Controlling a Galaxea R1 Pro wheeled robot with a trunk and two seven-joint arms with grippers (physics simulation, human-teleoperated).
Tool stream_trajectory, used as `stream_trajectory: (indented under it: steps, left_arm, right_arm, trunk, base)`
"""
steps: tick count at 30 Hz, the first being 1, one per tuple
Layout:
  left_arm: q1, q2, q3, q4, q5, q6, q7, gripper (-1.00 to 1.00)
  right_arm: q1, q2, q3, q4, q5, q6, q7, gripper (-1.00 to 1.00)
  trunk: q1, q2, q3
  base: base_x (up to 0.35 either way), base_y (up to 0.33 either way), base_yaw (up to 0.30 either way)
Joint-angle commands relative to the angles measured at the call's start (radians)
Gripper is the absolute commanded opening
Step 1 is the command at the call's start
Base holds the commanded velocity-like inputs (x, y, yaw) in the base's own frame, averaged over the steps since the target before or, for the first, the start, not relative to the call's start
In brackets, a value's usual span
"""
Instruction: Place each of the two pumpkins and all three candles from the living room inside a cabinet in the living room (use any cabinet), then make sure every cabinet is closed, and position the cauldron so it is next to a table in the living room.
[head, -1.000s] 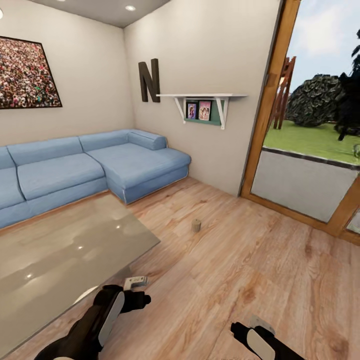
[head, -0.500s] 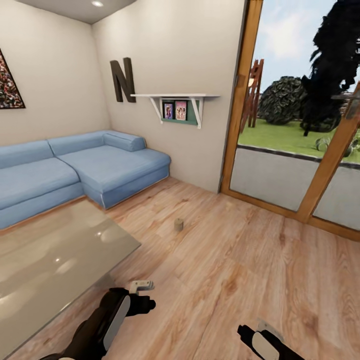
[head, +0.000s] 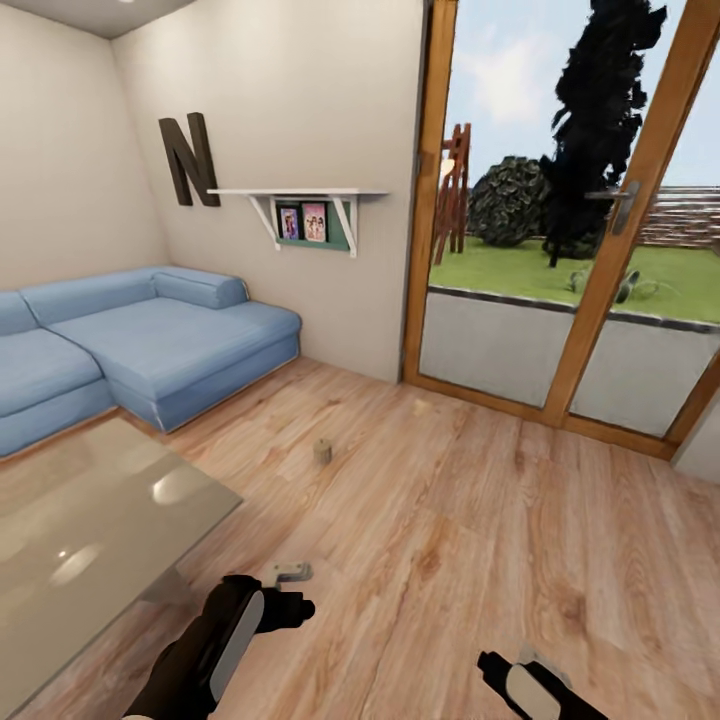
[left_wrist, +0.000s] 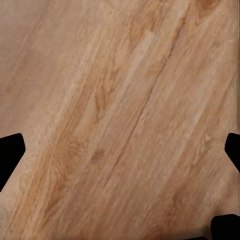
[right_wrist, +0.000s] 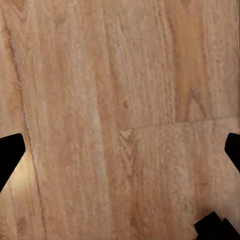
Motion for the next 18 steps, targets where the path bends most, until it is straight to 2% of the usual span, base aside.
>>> stream_trajectory:
  steps: [1,5,11,18]
  left_arm:
    - [0.0,0.0,0.0,0.0,0.0,0.0,0.0,1.0]
    - [0.0,0.0,-0.001,0.0,0.001,0.0,0.0,1.0]
    - [0.0,-0.001,-0.002,-0.004,0.001,0.007,-0.001,1.0]
    - [0.0,-0.024,-0.004,-0.006,0.0,0.01,-0.002,1.0]
  right_arm:
    - [0.0,0.0,-0.015,0.0,-0.008,0.001,0.0,1.0]
    - [0.0,0.0,-0.057,0.0,-0.023,0.001,-0.002,1.0]
    - [0.0,0.001,-0.067,0.0,-0.025,0.0,-0.003,1.0]
    - [0.0,0.0,-0.068,0.0,-0.025,0.0,-0.004,1.0]
  trunk:
    - [0.0,0.0,0.001]
    - [0.0,0.0,0.005]
    - [0.0,0.0,0.013]
    - [0.0,0.0,0.023]
  base:
    - [0.0,0.0,-0.26]
    - [0.0,0.0,-0.244]
    - [0.0,0.0,-0.209]
    - [0.0,0.0,-0.178]
